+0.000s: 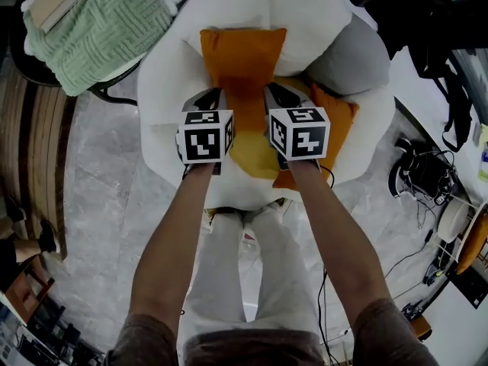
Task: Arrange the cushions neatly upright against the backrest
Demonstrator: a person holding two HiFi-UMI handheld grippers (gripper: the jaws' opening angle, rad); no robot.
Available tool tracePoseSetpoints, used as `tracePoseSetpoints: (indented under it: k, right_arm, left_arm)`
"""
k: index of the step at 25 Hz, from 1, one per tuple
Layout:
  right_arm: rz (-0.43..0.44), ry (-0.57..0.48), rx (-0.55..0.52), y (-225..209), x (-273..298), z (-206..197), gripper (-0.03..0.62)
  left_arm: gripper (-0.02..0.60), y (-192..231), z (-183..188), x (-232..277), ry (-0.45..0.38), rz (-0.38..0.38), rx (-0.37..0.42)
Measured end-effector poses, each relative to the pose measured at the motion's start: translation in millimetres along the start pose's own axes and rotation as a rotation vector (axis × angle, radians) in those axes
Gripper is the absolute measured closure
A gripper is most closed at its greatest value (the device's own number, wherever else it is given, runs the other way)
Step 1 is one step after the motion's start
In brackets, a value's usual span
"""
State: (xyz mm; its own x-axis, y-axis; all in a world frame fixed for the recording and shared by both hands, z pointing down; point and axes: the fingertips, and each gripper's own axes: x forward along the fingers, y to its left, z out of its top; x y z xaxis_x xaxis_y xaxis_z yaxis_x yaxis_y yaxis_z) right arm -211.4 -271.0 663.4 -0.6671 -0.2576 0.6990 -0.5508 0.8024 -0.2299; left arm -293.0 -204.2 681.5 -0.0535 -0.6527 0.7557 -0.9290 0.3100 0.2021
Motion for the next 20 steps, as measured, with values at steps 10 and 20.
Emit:
tracePoseSetpoints:
  k: [10,20]
  right_arm:
    - [-0.082,-0.014,0.088,-1.3,-88.3,-8.8,0.553]
    - [-0.161,-0.072,0.138,-70.5,-154.1,-25.1,0.551]
  left_arm:
    - [0.578,-52.3,9.8,-57.7,-0.014,-0.123,0.085]
    - [0.573,-164.8,13.8,-42.9,-0.032,-0.223,0.179]
